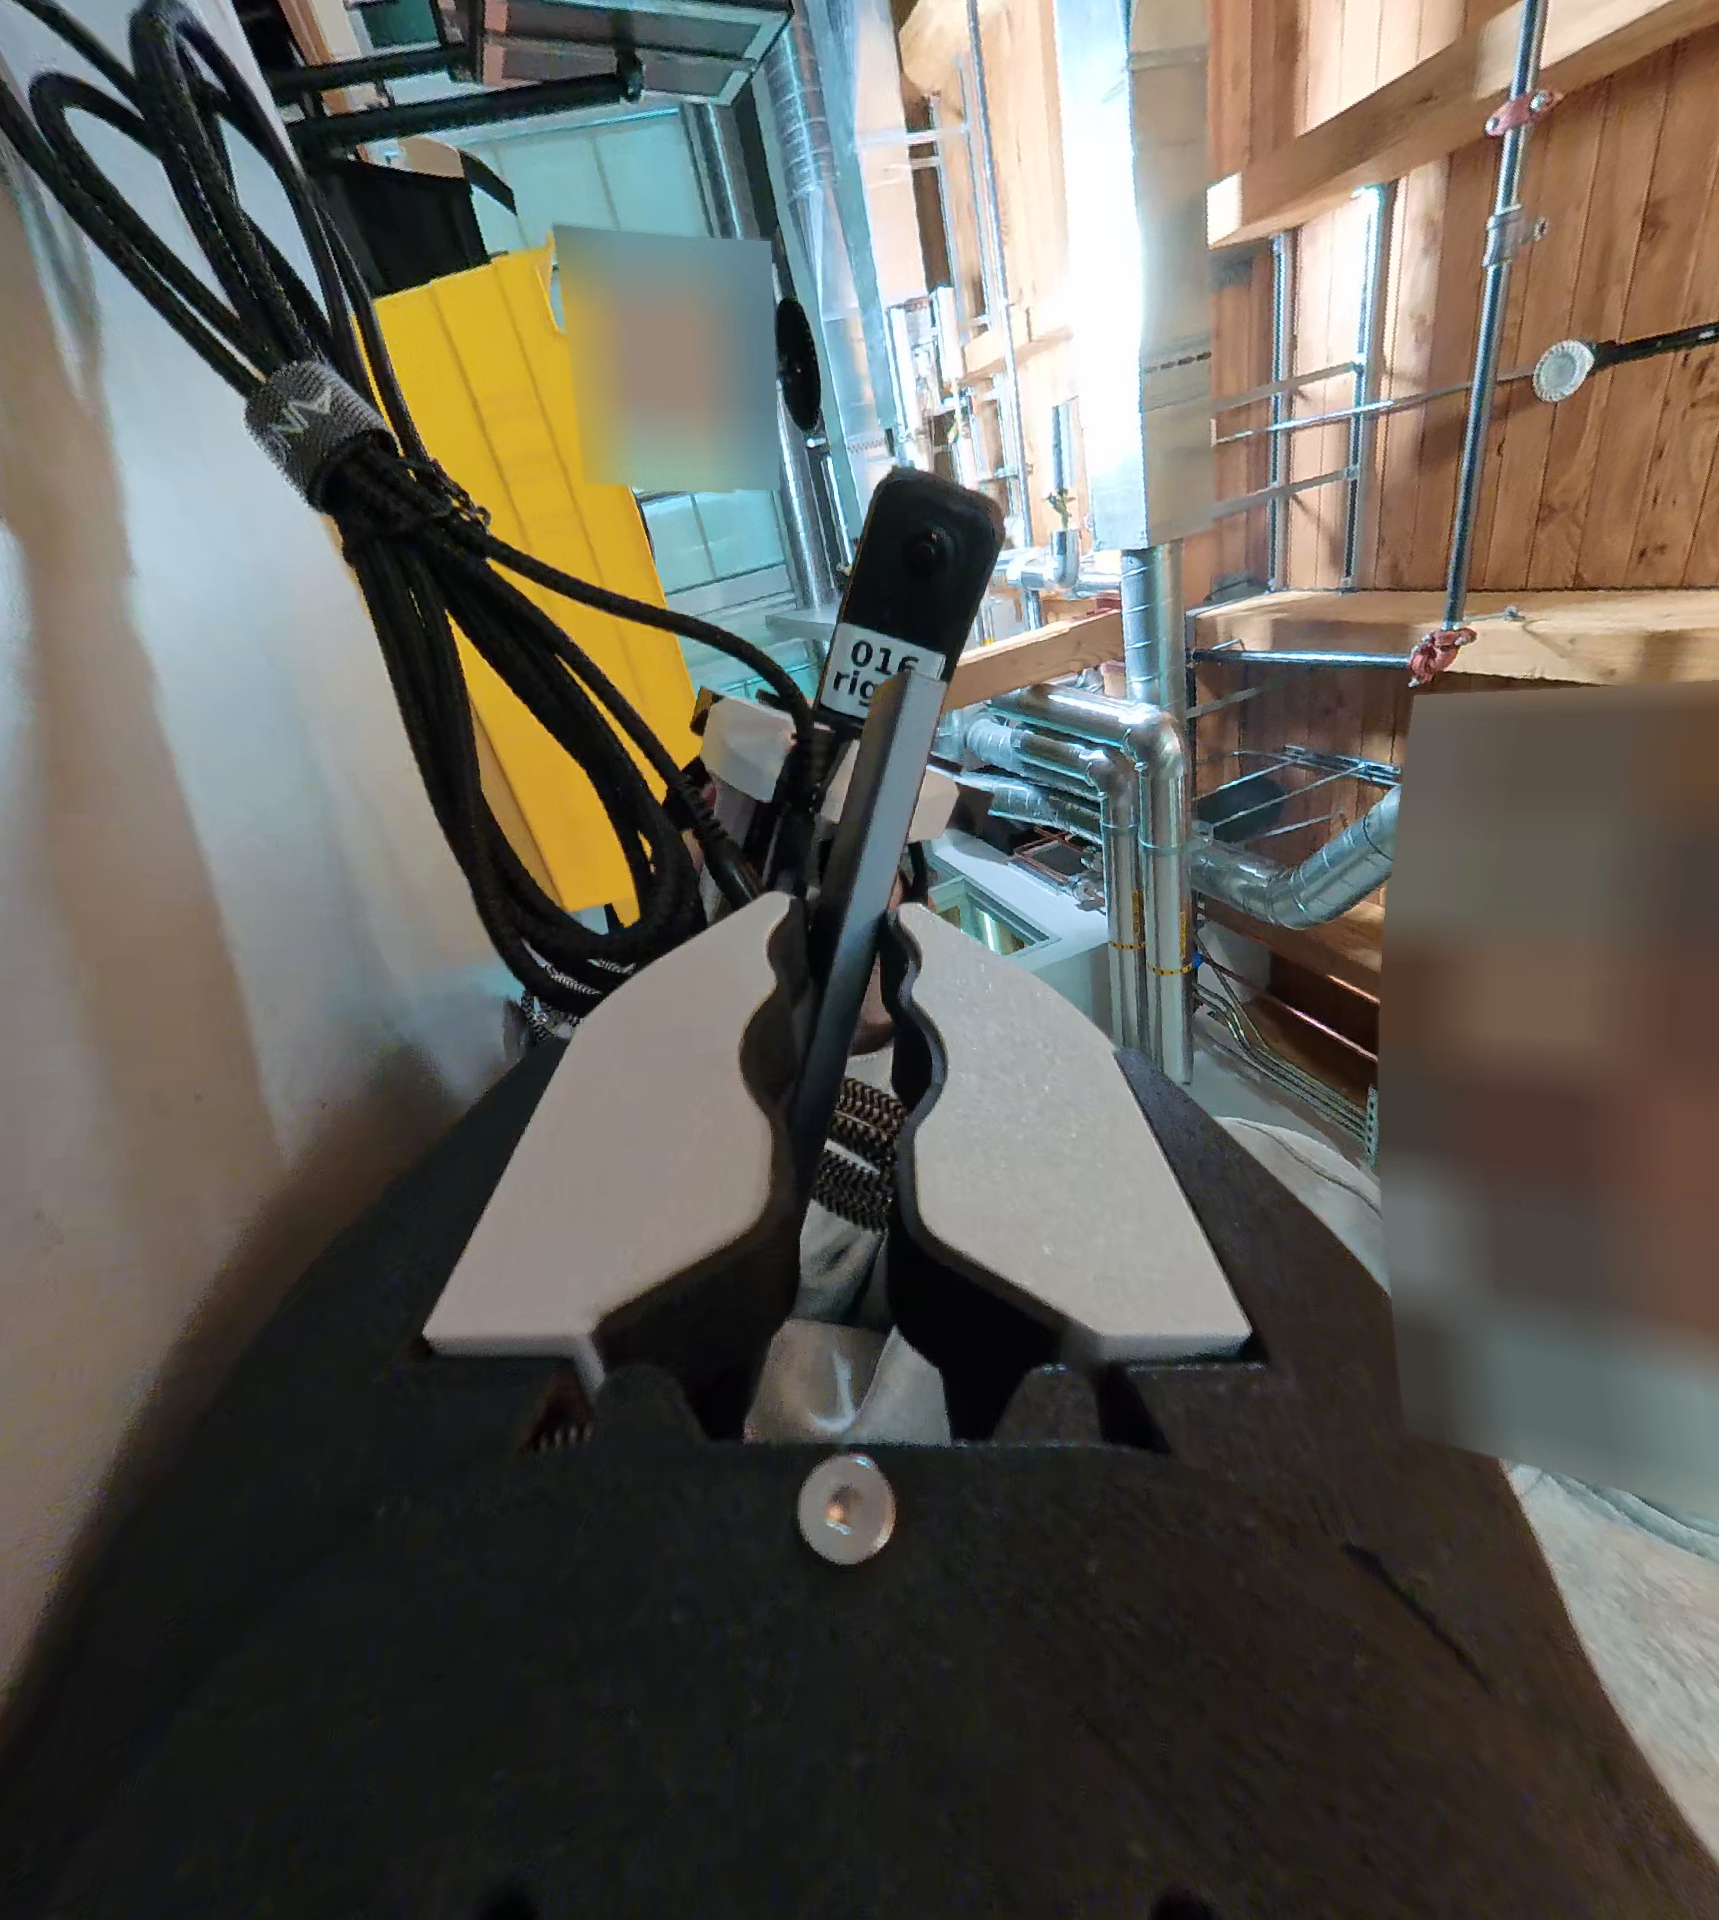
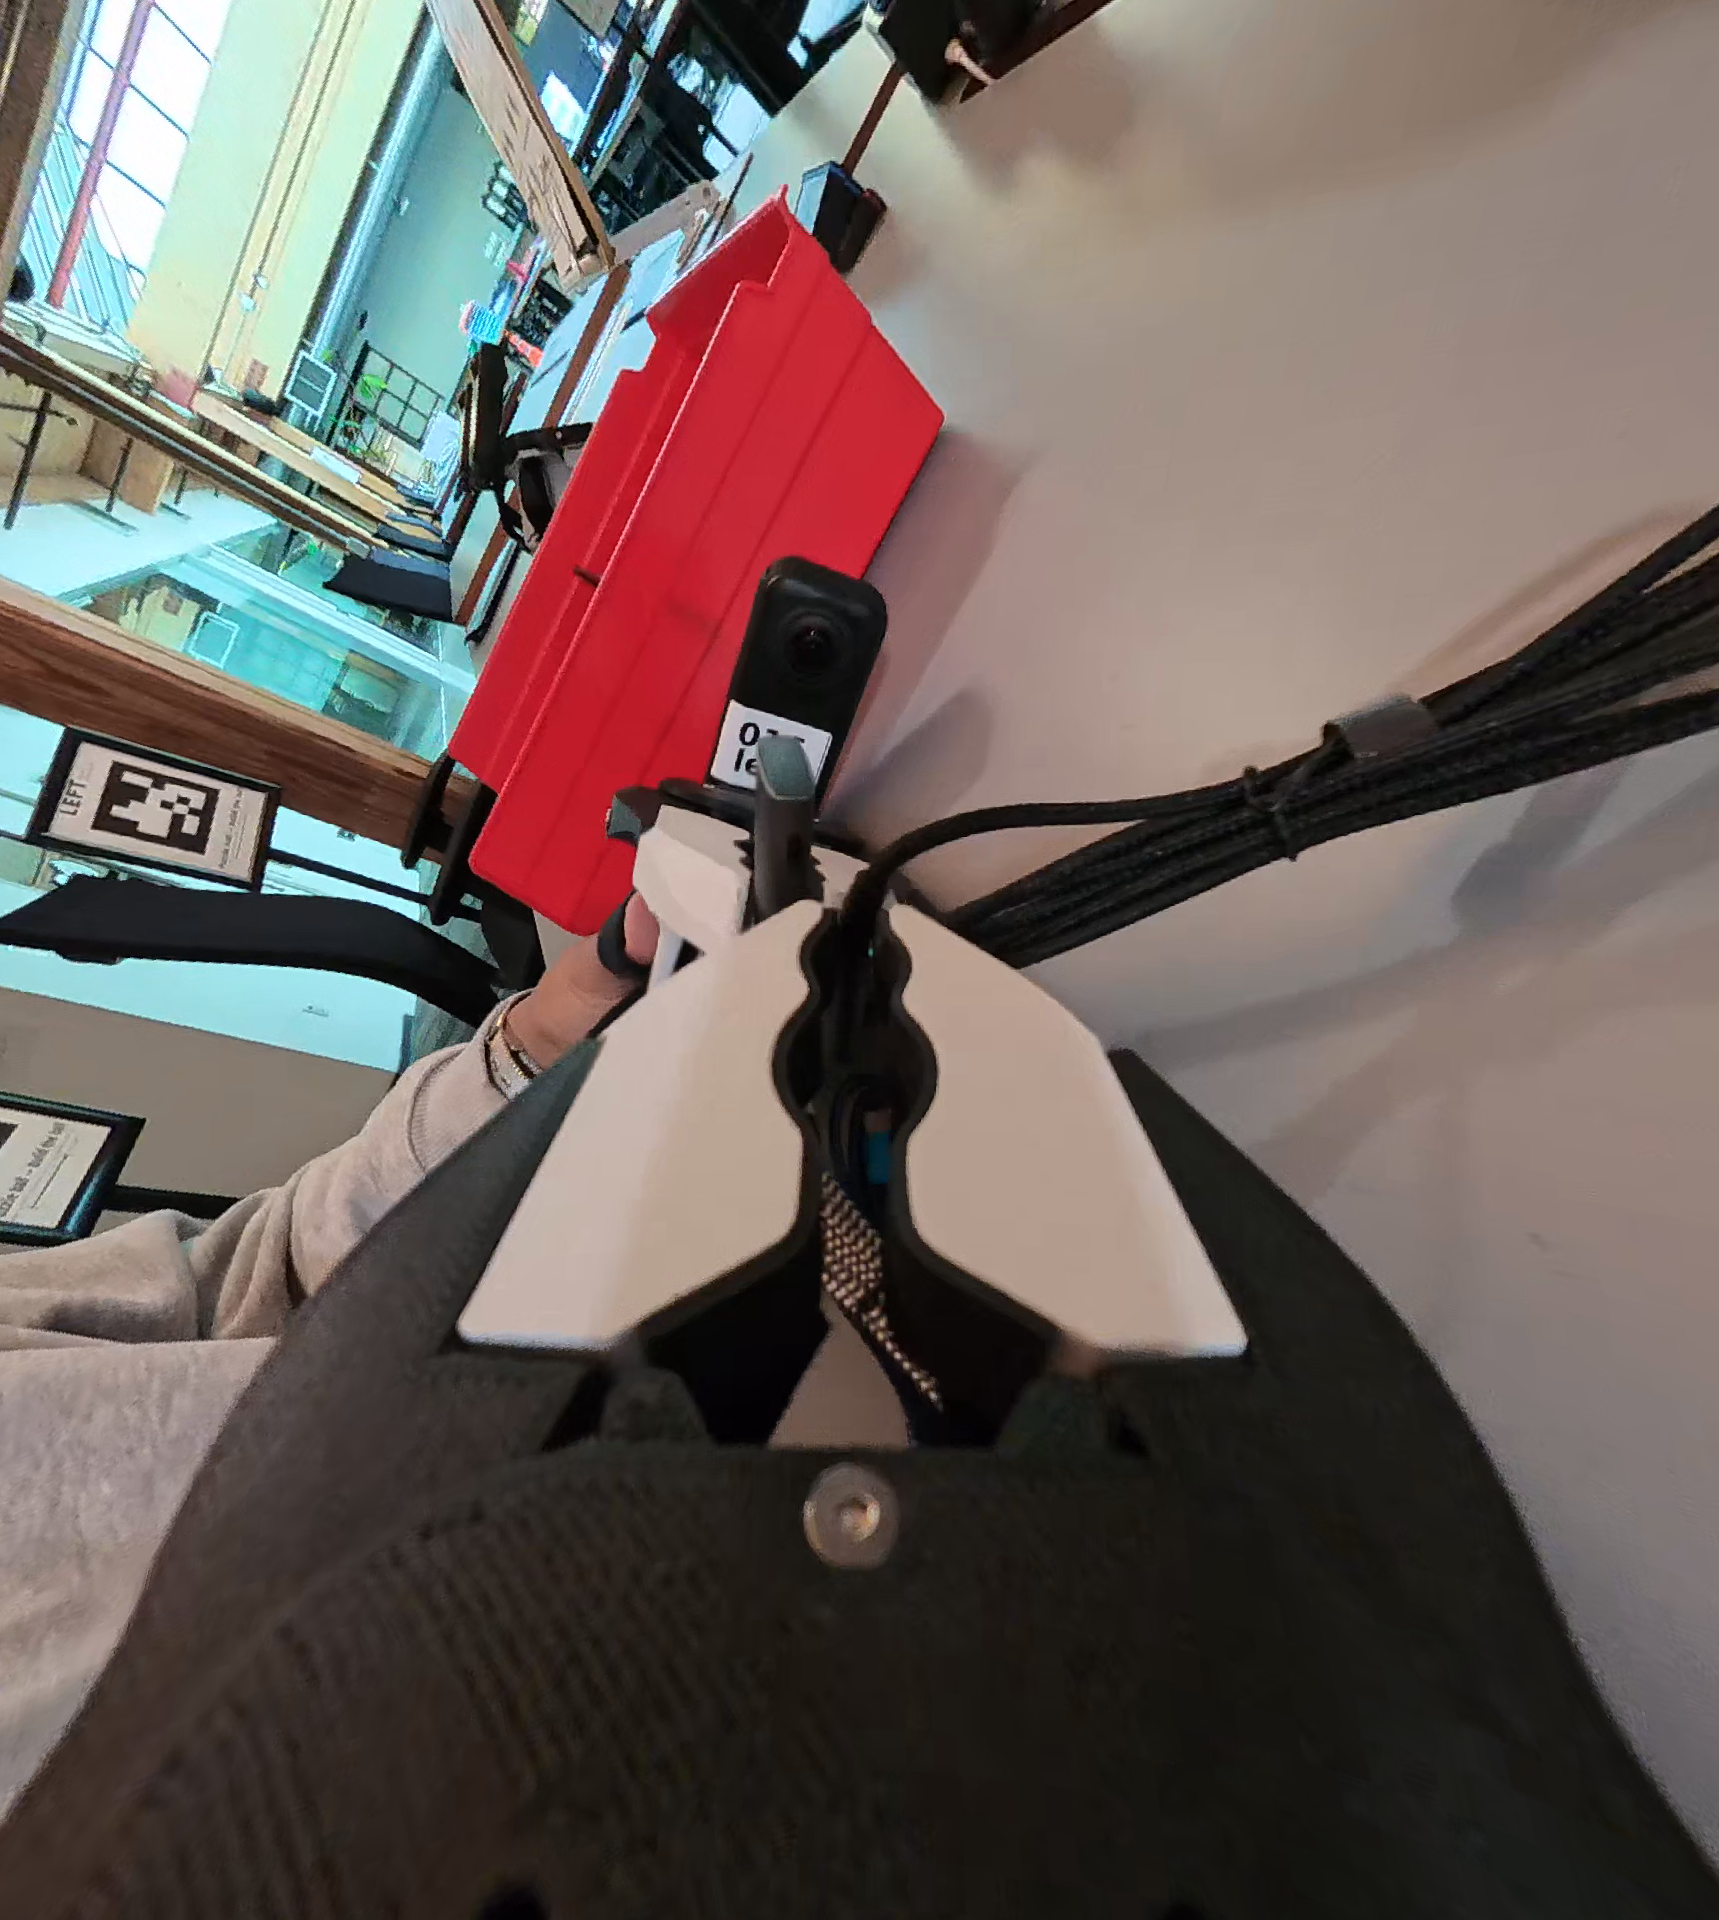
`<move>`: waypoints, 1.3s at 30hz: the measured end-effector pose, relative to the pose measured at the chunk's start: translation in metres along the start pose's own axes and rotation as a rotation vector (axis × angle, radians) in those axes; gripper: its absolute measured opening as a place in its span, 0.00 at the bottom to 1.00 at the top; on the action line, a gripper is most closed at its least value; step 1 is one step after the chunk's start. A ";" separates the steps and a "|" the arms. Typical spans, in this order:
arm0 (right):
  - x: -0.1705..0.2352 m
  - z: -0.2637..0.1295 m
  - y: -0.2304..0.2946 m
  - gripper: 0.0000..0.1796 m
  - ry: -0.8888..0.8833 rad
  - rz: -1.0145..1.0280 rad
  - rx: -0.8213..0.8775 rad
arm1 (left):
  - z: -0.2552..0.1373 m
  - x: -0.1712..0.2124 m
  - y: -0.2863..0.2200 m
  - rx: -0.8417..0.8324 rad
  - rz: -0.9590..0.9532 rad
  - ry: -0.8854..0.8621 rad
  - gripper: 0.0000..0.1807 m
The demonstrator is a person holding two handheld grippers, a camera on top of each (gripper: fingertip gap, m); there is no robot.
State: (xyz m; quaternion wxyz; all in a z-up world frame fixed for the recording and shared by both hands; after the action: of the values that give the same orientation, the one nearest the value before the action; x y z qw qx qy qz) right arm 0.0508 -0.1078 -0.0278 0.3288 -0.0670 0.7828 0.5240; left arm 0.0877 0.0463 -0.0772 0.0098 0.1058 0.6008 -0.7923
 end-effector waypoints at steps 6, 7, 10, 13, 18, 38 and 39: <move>0.008 0.011 0.003 0.04 -0.032 -0.012 0.043 | -0.003 -0.003 0.000 -0.032 0.021 -0.077 0.07; 0.009 0.013 0.003 0.04 -0.033 -0.014 0.053 | -0.004 -0.003 0.000 -0.036 0.023 -0.083 0.07; 0.012 0.015 0.002 0.04 -0.038 -0.020 0.086 | -0.004 -0.003 0.000 -0.042 0.029 -0.089 0.07; 0.012 0.016 0.001 0.04 -0.065 -0.006 0.085 | -0.004 -0.004 0.000 -0.045 0.033 -0.091 0.07; 0.012 0.015 0.001 0.03 -0.099 0.029 0.067 | -0.005 -0.004 0.000 -0.070 0.050 -0.116 0.07; 0.017 0.022 0.001 0.05 -0.152 0.079 0.067 | -0.004 -0.005 0.000 -0.102 0.072 -0.130 0.07; 0.017 0.022 0.002 0.08 -0.143 0.077 0.046 | -0.004 -0.005 0.000 -0.095 0.069 -0.132 0.07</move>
State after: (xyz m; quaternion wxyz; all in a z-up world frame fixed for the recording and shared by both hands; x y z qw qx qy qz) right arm 0.0471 -0.0839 -0.0416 0.3651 0.0084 0.7712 0.5215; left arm 0.0932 0.0496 -0.0777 0.0817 0.0736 0.6318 -0.7673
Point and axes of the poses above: each gripper's, where its closed fingertips meet, z out along the fingers, x out of its underside, y = z × x across the jaws, the point moved 8 cm from there along -z, back along the fingers, and after that the axes turned 6 degrees about -x, right-handed, at the moved point
